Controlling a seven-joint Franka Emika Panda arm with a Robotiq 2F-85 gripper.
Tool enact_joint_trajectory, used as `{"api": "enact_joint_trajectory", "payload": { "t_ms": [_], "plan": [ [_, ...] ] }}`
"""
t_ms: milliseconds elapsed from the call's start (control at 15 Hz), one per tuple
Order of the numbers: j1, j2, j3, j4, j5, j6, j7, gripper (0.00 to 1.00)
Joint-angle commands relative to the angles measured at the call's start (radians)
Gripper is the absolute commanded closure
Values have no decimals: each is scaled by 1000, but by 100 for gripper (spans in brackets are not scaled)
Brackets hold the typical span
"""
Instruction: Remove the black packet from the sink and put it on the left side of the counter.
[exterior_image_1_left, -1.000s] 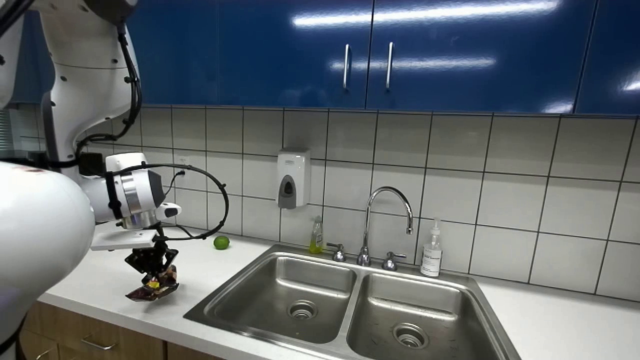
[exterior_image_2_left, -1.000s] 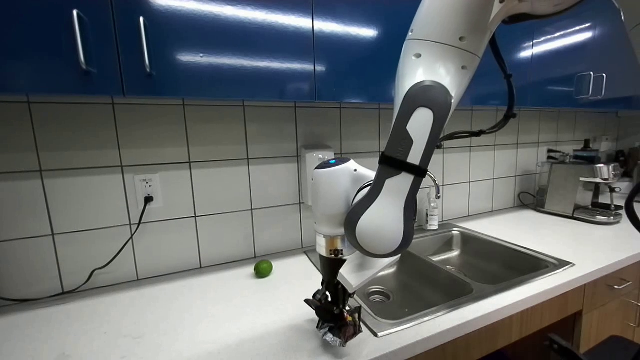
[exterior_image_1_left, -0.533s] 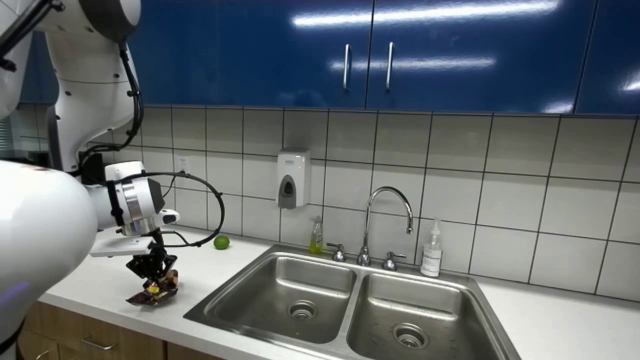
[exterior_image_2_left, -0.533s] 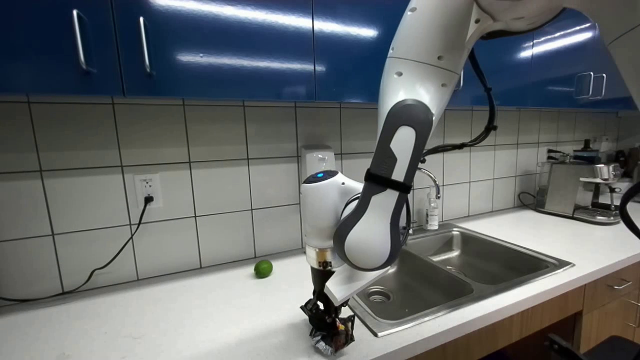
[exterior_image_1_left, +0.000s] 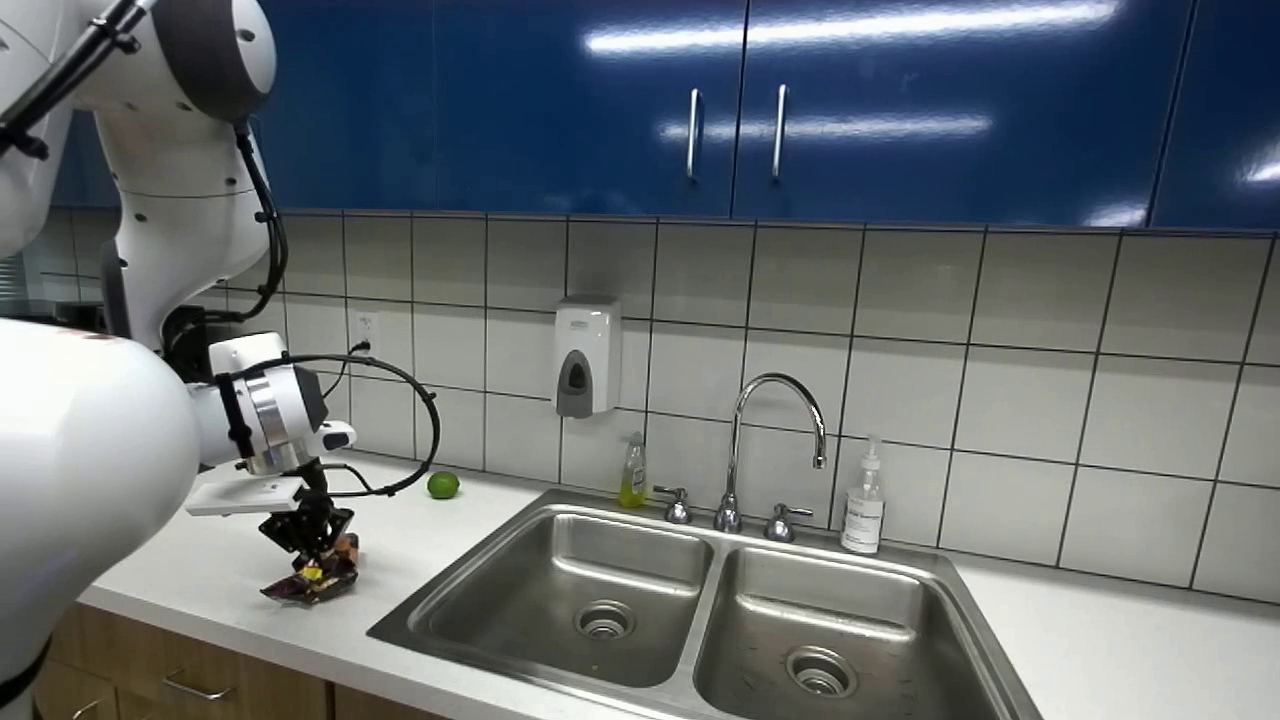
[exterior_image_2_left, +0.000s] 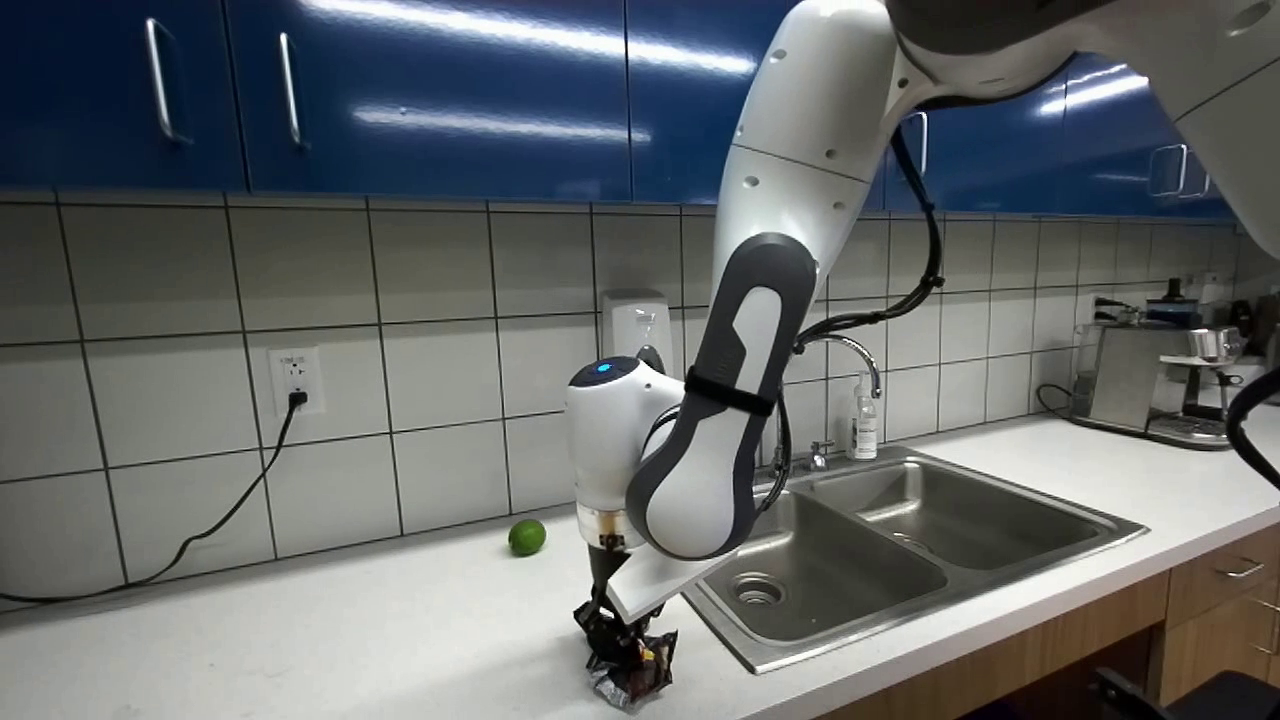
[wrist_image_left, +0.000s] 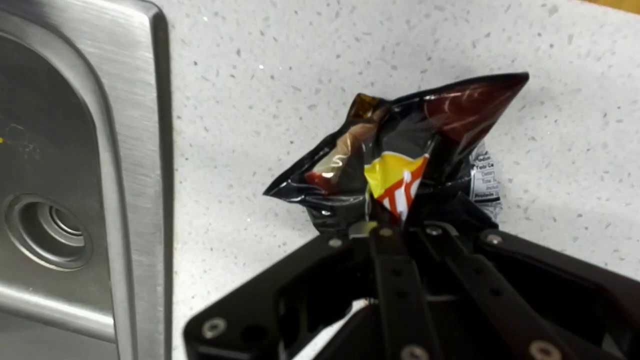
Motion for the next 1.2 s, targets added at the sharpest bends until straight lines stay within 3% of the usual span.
{"api": "enact_joint_trajectory", "payload": {
  "t_ms": [0, 600, 1133],
  "plan": [
    [47, 28, -40, 42, 6, -18, 36, 69],
    [38, -25, -51, 7, 31, -33, -3, 2],
    [0, -114, -35, -60, 39, -38, -25, 0]
  ]
}}
